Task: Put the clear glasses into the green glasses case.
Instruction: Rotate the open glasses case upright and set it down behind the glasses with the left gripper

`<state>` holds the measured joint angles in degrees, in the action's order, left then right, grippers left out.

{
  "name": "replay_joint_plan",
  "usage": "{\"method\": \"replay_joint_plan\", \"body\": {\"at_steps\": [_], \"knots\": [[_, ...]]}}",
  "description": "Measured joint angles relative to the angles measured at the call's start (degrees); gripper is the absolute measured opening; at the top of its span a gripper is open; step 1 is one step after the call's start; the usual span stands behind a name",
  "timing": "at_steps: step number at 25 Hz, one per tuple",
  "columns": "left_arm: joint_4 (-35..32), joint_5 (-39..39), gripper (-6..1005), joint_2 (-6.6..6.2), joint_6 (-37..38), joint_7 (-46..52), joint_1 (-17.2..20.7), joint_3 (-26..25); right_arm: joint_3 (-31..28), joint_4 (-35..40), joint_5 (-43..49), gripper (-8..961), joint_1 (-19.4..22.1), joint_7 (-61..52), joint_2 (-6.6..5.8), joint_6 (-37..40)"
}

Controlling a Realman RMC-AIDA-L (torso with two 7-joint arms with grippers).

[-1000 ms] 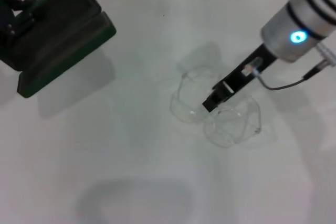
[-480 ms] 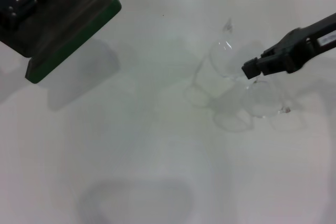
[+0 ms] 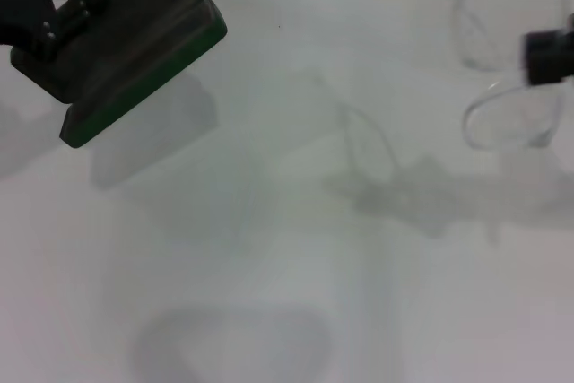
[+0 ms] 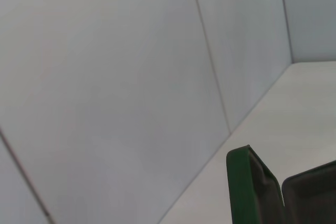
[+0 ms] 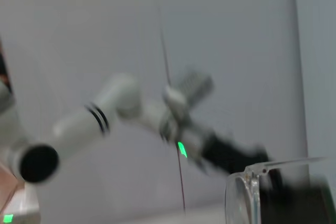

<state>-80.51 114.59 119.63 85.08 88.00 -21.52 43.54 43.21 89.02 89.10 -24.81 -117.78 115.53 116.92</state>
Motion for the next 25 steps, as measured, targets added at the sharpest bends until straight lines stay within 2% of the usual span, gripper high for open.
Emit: {"method": "replay_joint_plan", "body": {"at_steps": [3,5,8,9,10,11,12,13,18,21,25], "knots": [[2.31,-0.10,153,0.09,-0.11,-2.68,-0.70,1.59,-1.31,-0.67,-10.26,61,4.88,6.66,0.06,-0.04],[4.20,-0.25,153,0.10,-0.77,-4.65,-1.18,4.65,-1.43,-2.81,-16.41,61,7.40,12.55,0.18,-0.31],[5.63,-0.17,153,0.09,-3.20,-5.90,-1.10,10.38,-1.39,-8.64,-22.74,61,8.17,20.36,0.30,-0.42],[5.89,-0.03,153,0.10,-4.70,-6.06,-0.88,13.70,-1.58,-10.38,-23.92,61,8.02,21.86,0.23,-0.42],[5.89,-0.03,153,0.10,-4.70,-6.06,-0.88,13.70,-1.98,-12.32,-24.90,61,7.72,23.36,0.13,-0.40],[5.87,0.13,154,0.10,-6.24,-6.11,-0.63,16.36,-2.93,-13.75,-25.54,61,7.29,24.55,-0.04,-0.26],[5.47,0.53,154,0.13,-10.65,-6.21,0.14,23.76,-4.07,-14.91,-25.89,61,6.92,25.33,-0.14,0.01],[5.34,0.61,154,0.13,-11.62,-6.21,0.26,24.88,-5.43,-15.74,-26.03,61,6.56,25.99,-0.19,0.52],[3.41,3.13,154,0.15,-20.37,-3.89,1.06,37.72,-11.66,-18.92,-29.60,60,6.27,28.77,-0.08,4.28],[1.98,8.69,153,0.16,-28.52,0.88,1.24,46.79,-14.63,-21.02,-31.74,60,6.68,29.65,-0.20,5.53],[1.66,14.84,151,0.29,-38.42,5.70,1.82,56.10,-18.73,-22.45,-32.29,60,6.98,29.70,-0.26,6.29]]}}
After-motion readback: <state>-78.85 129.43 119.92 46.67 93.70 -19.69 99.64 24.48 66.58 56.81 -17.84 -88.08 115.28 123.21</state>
